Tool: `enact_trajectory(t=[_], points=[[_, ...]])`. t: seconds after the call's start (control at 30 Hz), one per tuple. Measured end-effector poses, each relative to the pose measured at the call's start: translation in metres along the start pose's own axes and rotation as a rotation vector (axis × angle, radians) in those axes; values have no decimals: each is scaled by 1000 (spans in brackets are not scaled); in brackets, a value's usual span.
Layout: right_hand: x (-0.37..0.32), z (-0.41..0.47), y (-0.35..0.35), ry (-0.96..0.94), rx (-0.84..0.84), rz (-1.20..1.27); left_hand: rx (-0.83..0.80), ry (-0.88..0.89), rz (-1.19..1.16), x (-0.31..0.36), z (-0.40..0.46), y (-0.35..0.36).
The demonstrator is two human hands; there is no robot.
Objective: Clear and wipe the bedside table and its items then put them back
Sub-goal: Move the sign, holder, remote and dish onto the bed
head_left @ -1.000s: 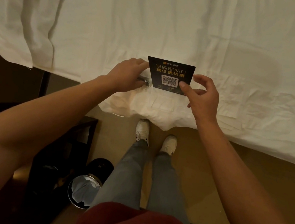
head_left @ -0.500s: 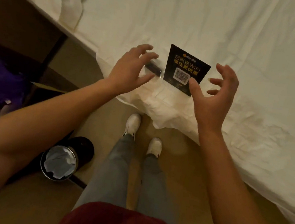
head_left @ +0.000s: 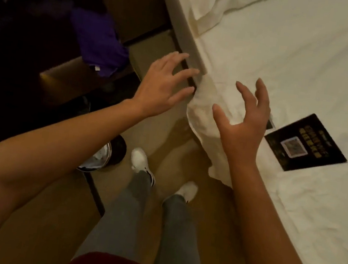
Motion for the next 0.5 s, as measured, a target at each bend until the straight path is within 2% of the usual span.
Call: enact_trajectory(t=[0.17, 0.5], points=[[-49, 27, 95, -70, -128, -47, 28, -183, -12, -110, -21, -37], [-166, 81, 233, -144, -331, -67, 134, -409, 42, -296, -64, -127]])
Point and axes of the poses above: each hand's wrist, its own z-axis towards the middle knuckle, its own y-axis out of the palm, x = y × z, the point moved 6 cm from there along z, towards the middle knuckle
